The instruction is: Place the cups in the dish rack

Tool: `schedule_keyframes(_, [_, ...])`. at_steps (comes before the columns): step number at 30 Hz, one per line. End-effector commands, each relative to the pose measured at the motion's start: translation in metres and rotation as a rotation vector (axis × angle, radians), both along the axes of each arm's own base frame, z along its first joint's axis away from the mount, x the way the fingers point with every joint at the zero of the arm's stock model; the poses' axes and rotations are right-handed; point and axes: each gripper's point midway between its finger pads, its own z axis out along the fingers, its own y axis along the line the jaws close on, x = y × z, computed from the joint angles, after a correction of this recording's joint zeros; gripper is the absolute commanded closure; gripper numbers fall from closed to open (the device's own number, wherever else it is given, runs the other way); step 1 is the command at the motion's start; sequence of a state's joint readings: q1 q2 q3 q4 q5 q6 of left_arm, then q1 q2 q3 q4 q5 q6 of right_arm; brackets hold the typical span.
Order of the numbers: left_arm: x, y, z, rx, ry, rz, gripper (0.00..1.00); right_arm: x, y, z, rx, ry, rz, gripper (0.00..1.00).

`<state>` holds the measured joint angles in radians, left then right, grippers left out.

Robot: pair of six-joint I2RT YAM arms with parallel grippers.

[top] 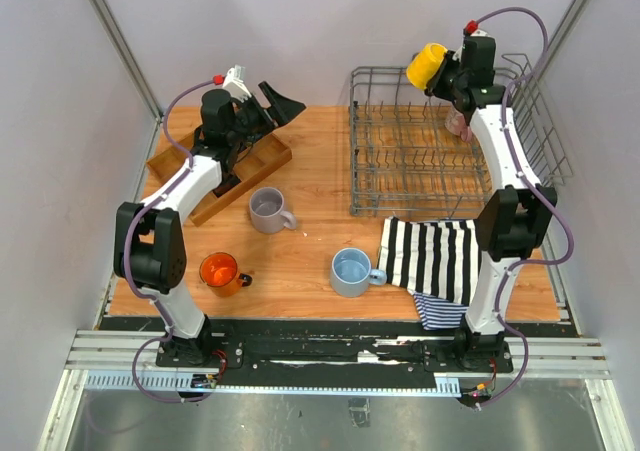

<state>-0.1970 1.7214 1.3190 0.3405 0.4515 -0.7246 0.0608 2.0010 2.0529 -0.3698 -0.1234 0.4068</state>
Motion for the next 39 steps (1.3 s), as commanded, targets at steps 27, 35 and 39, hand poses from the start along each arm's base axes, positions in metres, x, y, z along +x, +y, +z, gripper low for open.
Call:
schedule_keyframes(27, [0.020,0.013,-0.025,0.029,0.042,0.008,0.00,0.065,-0.069,-0.027,-0.279,-0.049,-0.184,0.99])
schedule_keyframes(35, [0.019,0.015,-0.027,0.038,0.045,0.014,0.00,0.064,-0.074,-0.047,-0.294,-0.017,-0.192,0.99])
schedule_keyframes(39, [0.020,0.017,-0.027,0.038,0.047,0.019,0.00,0.067,-0.077,-0.055,-0.289,-0.005,-0.193,0.99])
